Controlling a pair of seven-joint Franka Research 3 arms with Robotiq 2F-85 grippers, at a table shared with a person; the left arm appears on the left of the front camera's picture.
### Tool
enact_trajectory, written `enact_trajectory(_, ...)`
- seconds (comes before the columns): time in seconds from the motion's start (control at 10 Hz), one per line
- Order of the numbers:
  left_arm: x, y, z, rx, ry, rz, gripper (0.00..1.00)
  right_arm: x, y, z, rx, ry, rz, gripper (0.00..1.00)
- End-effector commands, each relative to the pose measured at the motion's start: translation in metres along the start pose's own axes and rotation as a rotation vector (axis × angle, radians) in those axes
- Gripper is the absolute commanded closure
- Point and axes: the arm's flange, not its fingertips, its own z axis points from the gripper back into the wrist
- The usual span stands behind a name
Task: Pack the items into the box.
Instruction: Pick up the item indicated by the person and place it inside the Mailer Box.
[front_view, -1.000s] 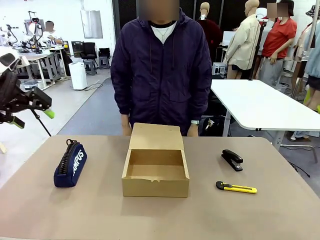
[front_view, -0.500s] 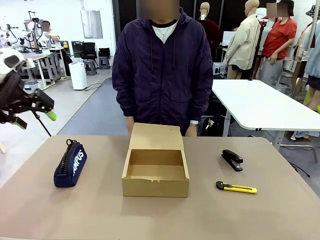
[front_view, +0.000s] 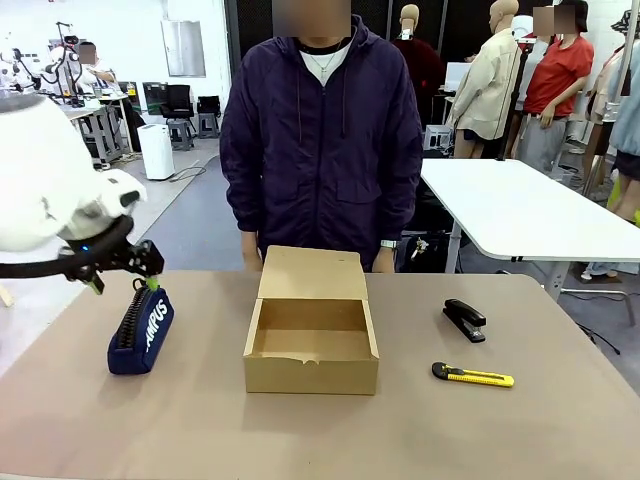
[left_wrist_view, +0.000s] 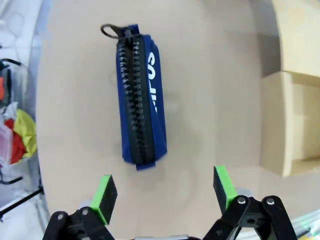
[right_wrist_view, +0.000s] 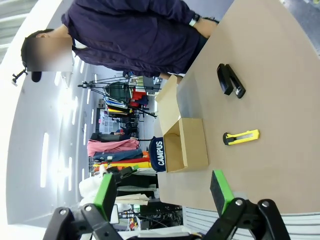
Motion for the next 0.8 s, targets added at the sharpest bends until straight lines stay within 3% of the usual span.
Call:
enact_trajectory(0.0, 0.025, -0.001, -0.031, 0.029, -0.008, 0.016, 0.0, 0.003, 0.002, 0.001, 0.018, -0.006, 0.013, 0.0)
enact_trajectory(0.3, 0.041, 0.015, -0.101, 0.045, 0.029, 0.012, 0.0, 0.003, 0.002, 0.001, 0.018, -0.006, 0.013, 0.0)
enact_trajectory(0.7, 0.046, 0.027, -0.161, 0.004, 0.119, 0.021, 0.0, 0.003, 0.002, 0.001, 0.018, -0.006, 0.013, 0.0)
